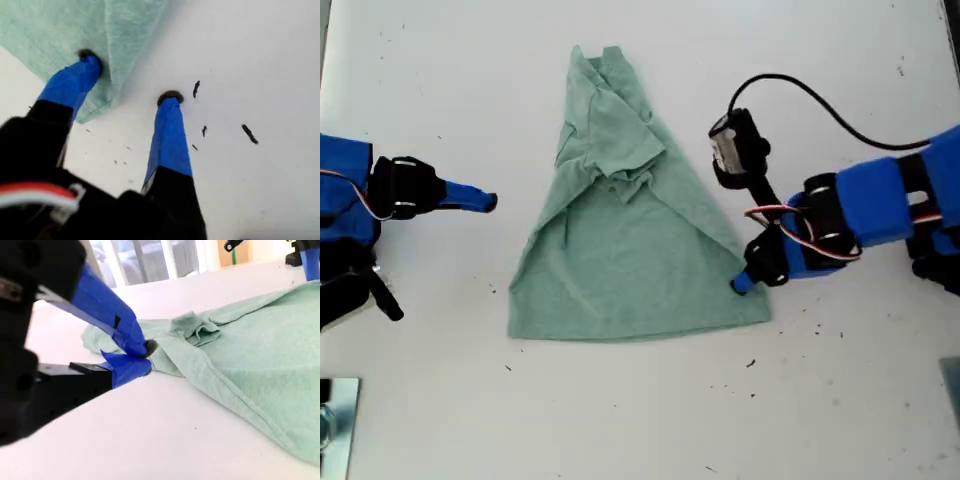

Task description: Fold t shirt

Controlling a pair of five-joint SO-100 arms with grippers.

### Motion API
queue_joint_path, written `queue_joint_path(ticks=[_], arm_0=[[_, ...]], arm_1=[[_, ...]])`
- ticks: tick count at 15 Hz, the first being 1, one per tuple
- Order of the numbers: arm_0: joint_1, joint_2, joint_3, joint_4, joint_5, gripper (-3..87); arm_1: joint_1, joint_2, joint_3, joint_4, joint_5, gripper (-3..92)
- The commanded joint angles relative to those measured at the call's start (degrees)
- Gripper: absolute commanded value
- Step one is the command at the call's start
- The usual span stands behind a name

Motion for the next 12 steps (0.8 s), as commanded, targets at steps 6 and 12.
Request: queue_joint_path(ticks=[6, 12], arm_0=[[-0.1, 0.4, 0.6, -0.4, 0.5, -0.2], [0.1, 0.5, 0.6, -0.4, 0.6, -0.2]], arm_1=[[0.9, 9.3, -2.2, 8.8, -4.6, -0.9], [-0.7, 2.0, -39.5, 31.9, -9.3, -0.8]])
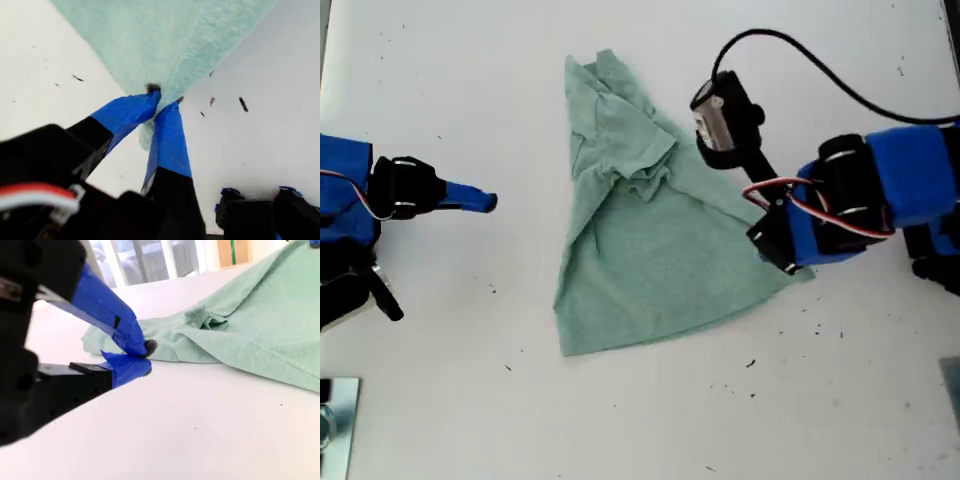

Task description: Fold t shirt

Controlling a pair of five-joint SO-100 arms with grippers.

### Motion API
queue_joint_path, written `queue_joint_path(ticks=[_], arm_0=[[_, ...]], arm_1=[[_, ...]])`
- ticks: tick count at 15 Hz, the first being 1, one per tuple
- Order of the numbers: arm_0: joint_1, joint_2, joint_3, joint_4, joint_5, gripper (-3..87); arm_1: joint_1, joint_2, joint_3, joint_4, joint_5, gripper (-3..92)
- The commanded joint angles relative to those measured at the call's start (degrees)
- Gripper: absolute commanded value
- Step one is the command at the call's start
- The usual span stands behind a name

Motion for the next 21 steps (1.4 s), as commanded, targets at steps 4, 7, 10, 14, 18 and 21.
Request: queue_joint_path(ticks=[4, 7, 10, 14, 18, 21], arm_0=[[0.0, 0.5, 0.6, -0.4, 0.6, -0.2], [0.2, 0.5, 0.6, -0.4, 0.6, -0.2], [0.0, 0.5, 0.6, -0.4, 0.6, -0.2], [0.0, 0.5, 0.6, -0.4, 0.6, -0.2], [-0.5, 0.4, 0.7, -0.4, 0.3, -0.2], [-0.2, -0.7, 0.1, -0.6, -1.2, -0.2]], arm_1=[[-2.7, -17.9, -35.3, 3.8, -3.6, -0.8], [-3.3, -24.1, -35.4, -7.1, -2.2, -0.8], [-5.6, -27.1, -36.7, -19.2, -5.0, 23.1], [-7.0, -9.3, -34.8, -17.9, -7.6, 20.0], [6.6, 28.7, 19.2, -18.1, -2.9, 4.9], [18.8, 62.4, 62.4, -28.4, -0.8, 2.6]])
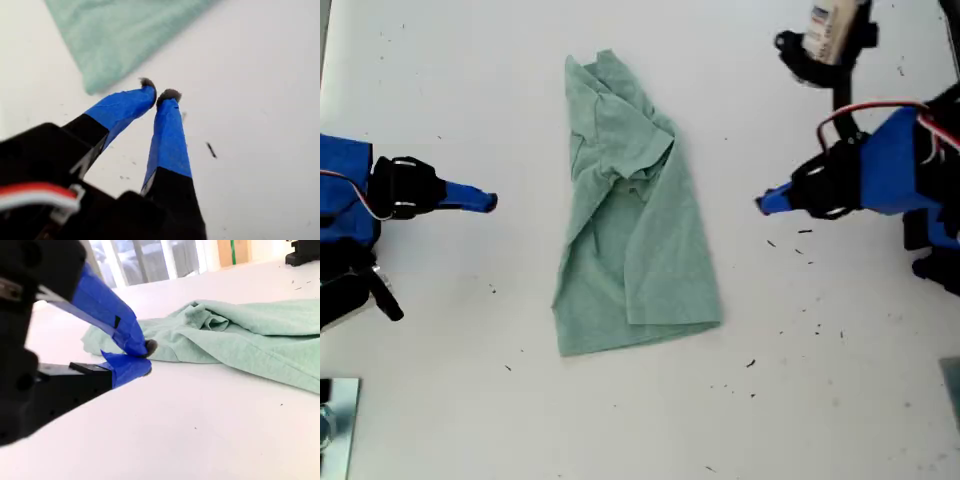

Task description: Fold t shirt

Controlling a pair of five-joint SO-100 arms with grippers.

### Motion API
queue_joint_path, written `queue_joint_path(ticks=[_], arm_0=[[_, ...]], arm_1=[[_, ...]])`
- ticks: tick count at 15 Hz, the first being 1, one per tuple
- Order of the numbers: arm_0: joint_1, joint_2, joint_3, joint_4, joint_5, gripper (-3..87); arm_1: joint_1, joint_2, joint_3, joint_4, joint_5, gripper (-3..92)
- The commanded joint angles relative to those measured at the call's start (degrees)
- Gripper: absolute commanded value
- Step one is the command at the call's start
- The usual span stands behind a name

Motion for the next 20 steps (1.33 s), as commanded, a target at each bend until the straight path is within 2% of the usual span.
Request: queue_joint_path(ticks=[1, 3, 5, 6, 9, 10, 12, 13, 14, 15, 18, 20], arm_0=[[0.2, -0.6, -0.8, -0.7, -1.9, -0.2], [2.5, -7.1, -6.1, -1.5, -6.0, -0.3], [7.6, -24.9, -22.1, 1.1, -10.5, -0.3], [10.5, -35.4, -33.6, 5.8, -13.2, -0.3], [16.3, -65.5, -72.3, 27.6, -17.3, -0.3], [18.5, -73.7, -84.4, 32.5, -17.7, -0.3], [21.7, -84.4, -97.4, 33.3, -15.7, -0.2], [22.4, -88.3, -100.4, 33.3, -15.3, 9.3], [22.9, -92.1, -104.2, 33.3, -13.6, 25.9], [22.9, -94.8, -106.5, 33.3, -12.7, 29.5], [21.0, -101.0, -103.7, 33.1, -12.1, 32.5], [19.7, -107.2, -99.5, 30.5, -11.2, 30.3]], arm_1=[[5.2, 27.9, 27.0, -2.3, 1.5, 2.6], [5.3, 41.5, 35.9, 1.1, 2.8, 2.6], [5.9, 48.2, 39.7, 6.7, 3.7, 2.6], [6.0, 48.1, 41.0, 6.6, 3.6, 2.6], [8.6, 48.2, 41.6, 7.2, 2.5, 2.5], [9.0, 48.2, 41.7, 7.2, 2.5, 2.5], [9.0, 48.2, 41.9, 7.3, 2.7, 2.5], [9.0, 48.2, 42.0, 7.4, 2.8, 2.5], [9.0, 48.2, 42.0, 7.4, 2.8, 2.5], [8.9, 48.2, 42.0, 7.4, 2.8, 2.5], [8.7, 48.2, 42.0, 7.4, 2.9, 2.5], [8.5, 48.2, 42.0, 7.5, 2.9, 2.5]])
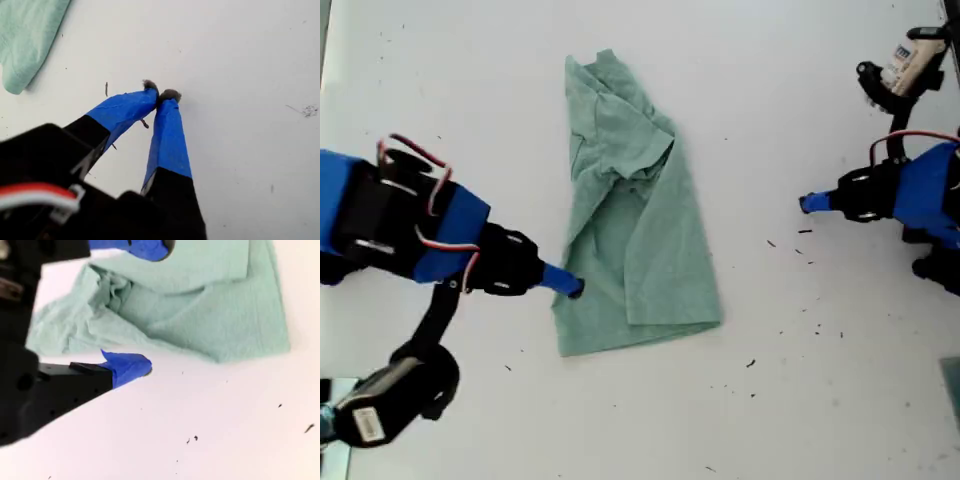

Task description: Fold t shirt

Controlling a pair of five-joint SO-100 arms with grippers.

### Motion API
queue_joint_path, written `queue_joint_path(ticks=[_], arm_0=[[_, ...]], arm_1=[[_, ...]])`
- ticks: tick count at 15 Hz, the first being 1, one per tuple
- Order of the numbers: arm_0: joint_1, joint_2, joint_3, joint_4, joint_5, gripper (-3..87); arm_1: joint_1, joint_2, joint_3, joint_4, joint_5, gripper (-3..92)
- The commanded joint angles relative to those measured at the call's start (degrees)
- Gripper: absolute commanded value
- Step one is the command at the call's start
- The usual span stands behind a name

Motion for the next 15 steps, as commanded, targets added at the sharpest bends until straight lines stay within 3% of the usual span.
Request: queue_joint_path(ticks=[1, 3, 4, 5, 9, 12, 15], arm_0=[[-1.7, -5.6, 3.4, -5.3, 2.6, 30.3], [-1.1, -12.1, 7.3, -12.7, 2.1, 28.1], [-1.1, -13.6, 9.1, -15.3, 1.1, 19.3], [-1.0, -13.5, 10.3, -16.4, -0.3, -0.1], [-1.0, -1.8, 13.9, -17.1, -1.2, -0.1], [-5.3, 14.9, 14.0, -9.1, -1.0, -0.1], [-7.9, 21.8, 14.1, -8.5, 1.6, -0.2]], arm_1=[[-0.3, 0.7, 2.3, 0.4, -0.2, 2.5], [-0.5, 0.7, 2.3, 0.4, -0.3, 2.5], [-0.7, 0.7, 2.3, 0.4, -0.3, 2.5], [-0.8, 0.7, 2.3, 0.4, -0.3, 2.5], [-0.8, 0.7, 2.4, 0.3, -0.4, 2.5], [-0.9, 0.7, 2.4, 0.3, -0.4, 2.5], [-1.0, 0.7, 2.4, 0.3, -0.4, 2.5]])
